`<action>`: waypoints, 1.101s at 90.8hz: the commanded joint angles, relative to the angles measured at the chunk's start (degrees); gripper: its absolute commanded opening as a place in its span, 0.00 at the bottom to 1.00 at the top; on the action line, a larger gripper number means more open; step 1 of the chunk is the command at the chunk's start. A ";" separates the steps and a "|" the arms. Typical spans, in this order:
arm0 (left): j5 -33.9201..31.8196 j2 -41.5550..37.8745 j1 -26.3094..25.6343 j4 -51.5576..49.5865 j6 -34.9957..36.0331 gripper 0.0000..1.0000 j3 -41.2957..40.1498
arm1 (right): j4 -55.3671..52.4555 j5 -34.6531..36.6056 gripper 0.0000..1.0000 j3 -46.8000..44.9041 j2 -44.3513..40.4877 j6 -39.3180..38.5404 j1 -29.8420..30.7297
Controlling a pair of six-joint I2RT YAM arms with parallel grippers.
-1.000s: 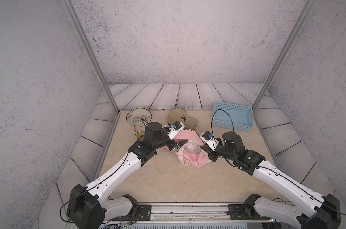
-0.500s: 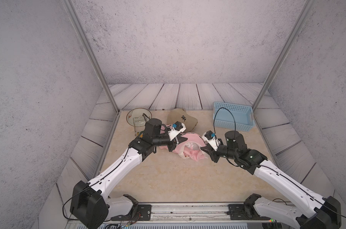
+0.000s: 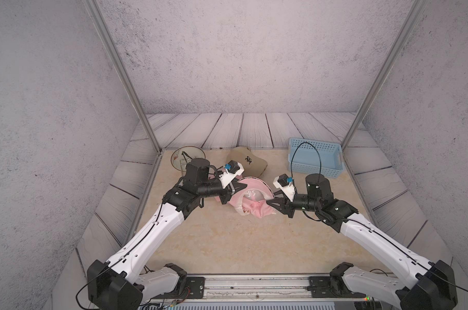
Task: Turn the baseball cap inside out
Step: Turn over the baseball cap.
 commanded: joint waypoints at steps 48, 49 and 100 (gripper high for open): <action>-3.52 -3.67 2.39 6.92 -4.69 0.00 1.16 | -2.68 -10.14 0.35 -2.14 2.94 -1.28 -0.19; -3.47 -3.66 2.39 7.03 -4.78 0.00 1.16 | -2.64 -10.35 0.35 -2.15 2.99 -1.29 -0.20; 0.30 -3.86 2.57 10.38 -11.21 0.00 -0.46 | -2.94 34.70 0.00 -0.35 7.84 18.74 -0.18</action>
